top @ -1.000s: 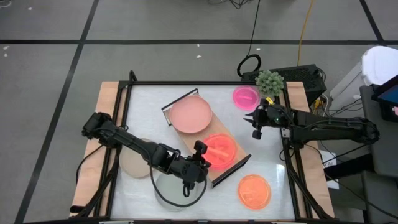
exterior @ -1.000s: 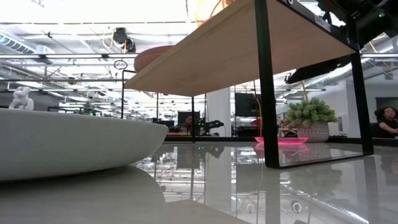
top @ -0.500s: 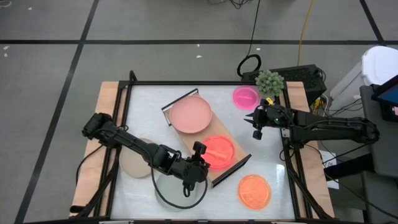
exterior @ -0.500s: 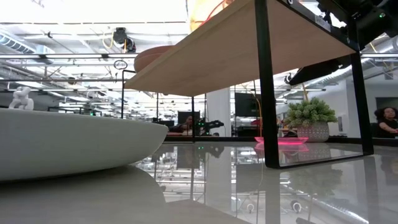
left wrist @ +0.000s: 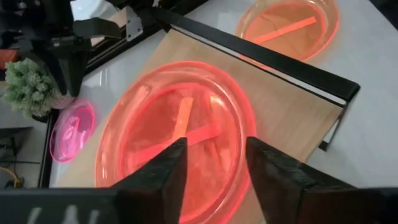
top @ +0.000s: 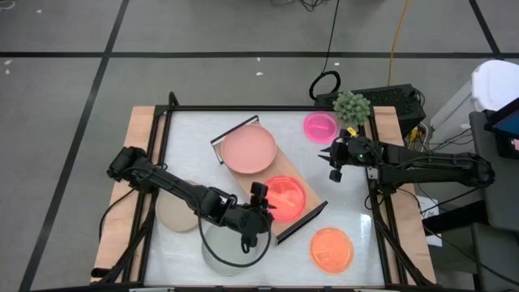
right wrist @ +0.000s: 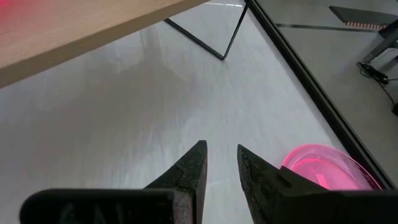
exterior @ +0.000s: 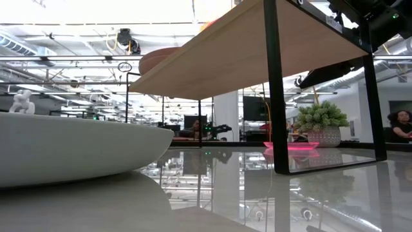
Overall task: Place and stack plates onto a shelf
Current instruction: Stack the top small orange plate on top of the small pink plate on the shelf, then stack the small pink plate on top of the small orange plate on the shelf
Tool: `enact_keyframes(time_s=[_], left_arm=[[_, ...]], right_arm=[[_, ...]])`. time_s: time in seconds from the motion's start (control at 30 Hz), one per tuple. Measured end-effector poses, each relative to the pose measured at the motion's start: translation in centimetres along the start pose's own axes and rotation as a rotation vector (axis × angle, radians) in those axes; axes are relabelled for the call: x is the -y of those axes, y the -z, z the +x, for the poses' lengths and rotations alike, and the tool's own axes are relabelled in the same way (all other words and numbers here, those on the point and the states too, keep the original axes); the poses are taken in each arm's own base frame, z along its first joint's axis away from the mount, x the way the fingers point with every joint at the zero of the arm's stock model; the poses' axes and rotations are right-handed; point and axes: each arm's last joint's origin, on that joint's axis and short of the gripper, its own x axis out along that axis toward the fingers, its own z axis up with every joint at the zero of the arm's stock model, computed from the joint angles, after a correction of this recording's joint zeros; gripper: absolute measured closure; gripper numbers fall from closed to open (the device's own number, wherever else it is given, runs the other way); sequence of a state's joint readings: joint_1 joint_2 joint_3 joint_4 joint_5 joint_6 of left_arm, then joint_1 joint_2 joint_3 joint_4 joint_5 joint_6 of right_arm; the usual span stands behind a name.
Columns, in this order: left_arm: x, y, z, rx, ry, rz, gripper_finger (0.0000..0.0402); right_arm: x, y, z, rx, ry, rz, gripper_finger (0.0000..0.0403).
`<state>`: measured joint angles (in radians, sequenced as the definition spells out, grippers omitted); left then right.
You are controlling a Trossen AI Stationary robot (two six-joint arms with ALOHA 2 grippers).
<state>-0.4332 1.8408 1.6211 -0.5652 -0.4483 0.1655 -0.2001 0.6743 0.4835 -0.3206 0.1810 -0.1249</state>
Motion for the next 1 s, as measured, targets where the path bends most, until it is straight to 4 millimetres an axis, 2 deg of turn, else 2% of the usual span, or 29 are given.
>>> enact_keyframes(time_s=[0.17, 0.33, 0.47, 0.57, 0.67, 0.83, 1.0], left_arm=[[0.0, 0.0, 0.0, -0.005, -0.026, -0.037, 0.0185], [0.5, -0.1, -0.7, 0.004, -0.021, -0.122, 0.0159], [0.5, -0.1, -2.6, -0.005, -0.092, -0.200, 0.0156], [1.0, 0.6, -3.4, -0.050, -0.123, -0.224, 0.0156], [1.9, 0.8, -3.6, -0.033, -0.120, -0.248, 0.0156], [3.4, 1.2, -3.3, 0.010, -0.097, -0.253, 0.0156], [3.8, 1.5, -2.9, 0.023, -0.101, -0.263, 0.0156]], right_arm=[[0.0, 0.1, 0.0, -0.010, -0.001, 0.006, 0.0328], [0.0, 0.3, 0.0, -0.026, -0.003, 0.004, 0.0328], [0.0, 0.4, 0.2, -0.043, 0.001, 0.001, 0.0328], [0.0, 0.7, 0.7, -0.066, 0.061, -0.021, 0.0328], [0.5, 1.2, 1.6, -0.099, 0.170, -0.059, 0.0329], [2.0, 1.0, 3.2, -0.102, 0.248, -0.039, 0.0337], [3.9, 2.1, 5.1, -0.180, 0.209, -0.019, 0.0339]])
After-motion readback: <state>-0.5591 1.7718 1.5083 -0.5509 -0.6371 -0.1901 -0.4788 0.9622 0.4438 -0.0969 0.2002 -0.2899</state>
